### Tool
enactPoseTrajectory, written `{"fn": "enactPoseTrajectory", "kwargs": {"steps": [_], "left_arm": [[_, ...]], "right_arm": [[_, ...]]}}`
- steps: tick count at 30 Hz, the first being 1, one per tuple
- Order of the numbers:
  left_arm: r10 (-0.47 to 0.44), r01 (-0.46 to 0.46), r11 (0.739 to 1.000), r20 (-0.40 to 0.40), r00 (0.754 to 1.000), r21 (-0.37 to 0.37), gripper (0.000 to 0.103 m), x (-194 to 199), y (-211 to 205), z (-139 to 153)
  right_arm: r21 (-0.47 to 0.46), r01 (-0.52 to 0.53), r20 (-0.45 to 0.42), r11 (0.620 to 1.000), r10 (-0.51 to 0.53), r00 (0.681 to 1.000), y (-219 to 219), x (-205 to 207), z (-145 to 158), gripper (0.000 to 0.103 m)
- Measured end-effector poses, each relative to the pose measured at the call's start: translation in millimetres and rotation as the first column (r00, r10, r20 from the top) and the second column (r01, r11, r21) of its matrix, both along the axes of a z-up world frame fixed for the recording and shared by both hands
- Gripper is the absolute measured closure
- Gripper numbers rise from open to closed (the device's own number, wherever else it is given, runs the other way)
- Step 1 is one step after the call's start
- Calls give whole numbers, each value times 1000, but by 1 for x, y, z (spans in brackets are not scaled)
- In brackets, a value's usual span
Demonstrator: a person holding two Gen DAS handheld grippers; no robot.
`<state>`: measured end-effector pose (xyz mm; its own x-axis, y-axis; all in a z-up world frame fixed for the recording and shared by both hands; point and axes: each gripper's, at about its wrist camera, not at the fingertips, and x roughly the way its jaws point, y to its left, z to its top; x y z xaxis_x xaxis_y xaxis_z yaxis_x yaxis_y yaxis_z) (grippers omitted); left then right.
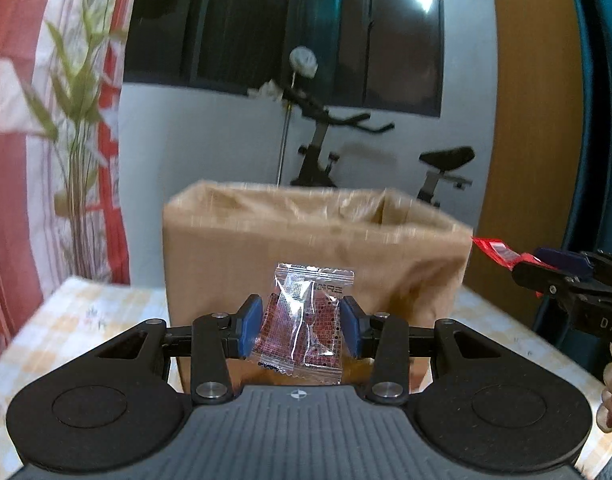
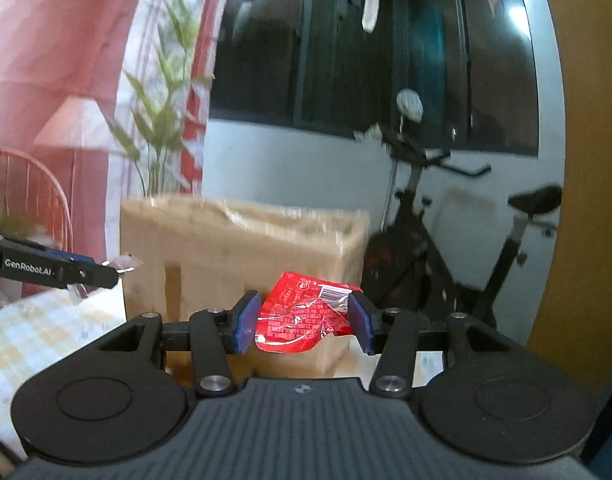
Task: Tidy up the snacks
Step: 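Carry both packets over the box and open the right tool to drop the red pouch, then open the left tool to drop the clear packet into the box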
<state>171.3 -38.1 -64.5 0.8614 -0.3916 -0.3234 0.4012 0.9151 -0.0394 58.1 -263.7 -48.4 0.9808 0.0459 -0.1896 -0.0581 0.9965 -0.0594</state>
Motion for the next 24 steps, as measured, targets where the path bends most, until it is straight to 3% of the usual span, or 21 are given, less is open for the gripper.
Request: {"fn": "enactPoseTrajectory", "kwargs": {"steps": [7,12,15,22,24], "left_arm": [[-6,8,999,48,999,-37,58,27,-4,36],[2,-1,998,31,1000,-57,58,76,-6,55],[24,-25,998,-7,1000,-52,58,108,-7,60],[89,-86,995,-73,993,45,57,161,-16,54],[102,-97,994,-86,991,53,51,164,-16,52]], "right_arm": [[-9,-68,104,998,68,992,3,23,42,52],[-23,-147,99,989,148,984,11,70,62,52],[-12,-157,49,988,157,986,15,113,66,52],[-11,-131,-143,991,128,981,18,193,51,52],[-18,-112,-170,994,107,980,18,201,49,51]]}}
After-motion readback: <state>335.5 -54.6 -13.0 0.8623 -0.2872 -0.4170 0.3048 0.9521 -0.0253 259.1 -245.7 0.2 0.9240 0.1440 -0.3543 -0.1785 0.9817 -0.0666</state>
